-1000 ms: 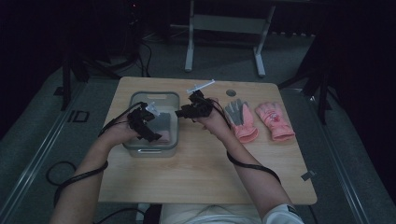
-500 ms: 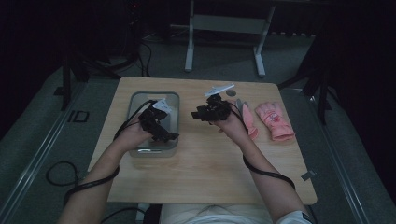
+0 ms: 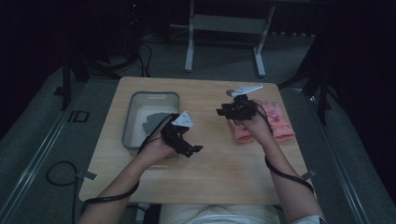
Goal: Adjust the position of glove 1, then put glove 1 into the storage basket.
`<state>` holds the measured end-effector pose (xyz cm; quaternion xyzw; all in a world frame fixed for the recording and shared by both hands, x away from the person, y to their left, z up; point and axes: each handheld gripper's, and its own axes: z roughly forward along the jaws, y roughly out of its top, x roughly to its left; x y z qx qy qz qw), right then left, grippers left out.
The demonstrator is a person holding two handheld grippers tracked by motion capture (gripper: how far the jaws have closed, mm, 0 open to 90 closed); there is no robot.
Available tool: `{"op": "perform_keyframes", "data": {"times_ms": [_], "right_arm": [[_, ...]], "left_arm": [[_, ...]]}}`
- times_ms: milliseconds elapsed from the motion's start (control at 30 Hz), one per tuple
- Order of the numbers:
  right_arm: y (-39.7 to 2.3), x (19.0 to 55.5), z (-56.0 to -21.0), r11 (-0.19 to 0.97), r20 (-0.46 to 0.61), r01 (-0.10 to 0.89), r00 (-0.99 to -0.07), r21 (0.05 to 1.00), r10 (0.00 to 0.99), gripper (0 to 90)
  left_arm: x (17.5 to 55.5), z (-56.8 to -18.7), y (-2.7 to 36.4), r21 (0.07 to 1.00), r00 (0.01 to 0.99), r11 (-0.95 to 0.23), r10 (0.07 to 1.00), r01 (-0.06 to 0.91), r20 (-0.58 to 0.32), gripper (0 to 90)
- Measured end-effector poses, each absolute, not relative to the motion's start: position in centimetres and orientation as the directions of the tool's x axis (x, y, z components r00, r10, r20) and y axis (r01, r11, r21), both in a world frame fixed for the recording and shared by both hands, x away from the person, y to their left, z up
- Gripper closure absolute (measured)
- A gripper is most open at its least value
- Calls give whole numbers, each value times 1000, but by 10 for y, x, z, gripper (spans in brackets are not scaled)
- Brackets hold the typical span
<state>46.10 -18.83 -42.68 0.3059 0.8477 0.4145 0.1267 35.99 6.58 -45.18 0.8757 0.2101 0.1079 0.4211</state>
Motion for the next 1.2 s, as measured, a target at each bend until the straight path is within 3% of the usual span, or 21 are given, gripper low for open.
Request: {"op": "perform_keyframes", "data": {"times_ms": [233,567,867,1200], "right_arm": [[-222,469,-433,458,24,440,-740,772,672,631],[-250,490,-453,480,-33,483,-678,732,734,623],[-248,510,-482,531,-59,541,-662,653,747,605],[-240,522,-506,615,-158,533,-668,580,728,546]], "left_arm": [[341,-466,46,783,893,-575,447,237,58,8],[318,-498,26,802,901,-548,434,239,28,8],[299,-526,19,807,880,-549,468,220,79,8],[290,-548,24,821,864,-514,501,249,52,8]]}}
